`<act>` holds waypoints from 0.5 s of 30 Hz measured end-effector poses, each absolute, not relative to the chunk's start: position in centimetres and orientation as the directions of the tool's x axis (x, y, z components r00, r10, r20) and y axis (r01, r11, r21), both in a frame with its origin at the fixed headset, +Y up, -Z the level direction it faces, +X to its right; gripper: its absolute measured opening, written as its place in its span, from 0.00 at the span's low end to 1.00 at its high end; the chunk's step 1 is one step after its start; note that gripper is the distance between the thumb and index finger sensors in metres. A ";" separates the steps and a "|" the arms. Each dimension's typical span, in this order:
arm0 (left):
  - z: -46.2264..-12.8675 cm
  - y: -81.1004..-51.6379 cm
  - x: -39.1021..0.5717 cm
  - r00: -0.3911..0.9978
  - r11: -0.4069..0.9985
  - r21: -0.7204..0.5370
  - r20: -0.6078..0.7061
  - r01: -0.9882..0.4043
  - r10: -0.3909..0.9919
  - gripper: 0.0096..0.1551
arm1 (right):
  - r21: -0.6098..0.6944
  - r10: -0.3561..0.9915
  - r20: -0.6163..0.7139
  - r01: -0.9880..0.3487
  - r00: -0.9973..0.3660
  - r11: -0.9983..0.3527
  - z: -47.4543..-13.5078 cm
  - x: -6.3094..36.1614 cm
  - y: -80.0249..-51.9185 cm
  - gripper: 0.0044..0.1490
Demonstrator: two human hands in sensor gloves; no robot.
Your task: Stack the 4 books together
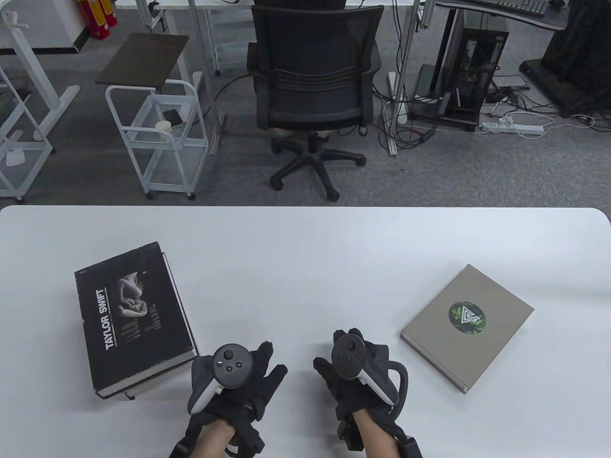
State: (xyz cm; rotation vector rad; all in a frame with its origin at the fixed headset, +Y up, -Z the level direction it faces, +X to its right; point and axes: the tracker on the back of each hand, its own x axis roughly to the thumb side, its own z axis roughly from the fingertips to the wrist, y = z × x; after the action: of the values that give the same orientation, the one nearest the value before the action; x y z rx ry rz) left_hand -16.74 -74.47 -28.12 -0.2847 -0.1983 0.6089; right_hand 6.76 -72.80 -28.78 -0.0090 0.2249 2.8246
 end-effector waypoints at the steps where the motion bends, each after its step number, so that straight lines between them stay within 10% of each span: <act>1: -28.1 -74.5 -16.8 0.795 0.775 -0.324 0.101 -0.542 0.598 0.44 | 0.150 0.291 -0.029 -0.292 -0.956 -0.945 -28.8 6.8 -72.8 0.50; 15: -27.2 -75.1 -16.3 0.743 0.705 -0.451 0.128 -0.547 0.657 0.43 | 0.048 0.067 -0.101 -0.073 -0.993 -0.996 -28.4 11.7 -68.5 0.58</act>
State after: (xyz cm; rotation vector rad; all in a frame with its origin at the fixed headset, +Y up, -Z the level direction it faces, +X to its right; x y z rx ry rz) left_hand -16.27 -75.10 -27.16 -0.4041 -0.2904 0.6797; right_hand 11.70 -68.52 -28.43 -0.1523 0.0791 3.0666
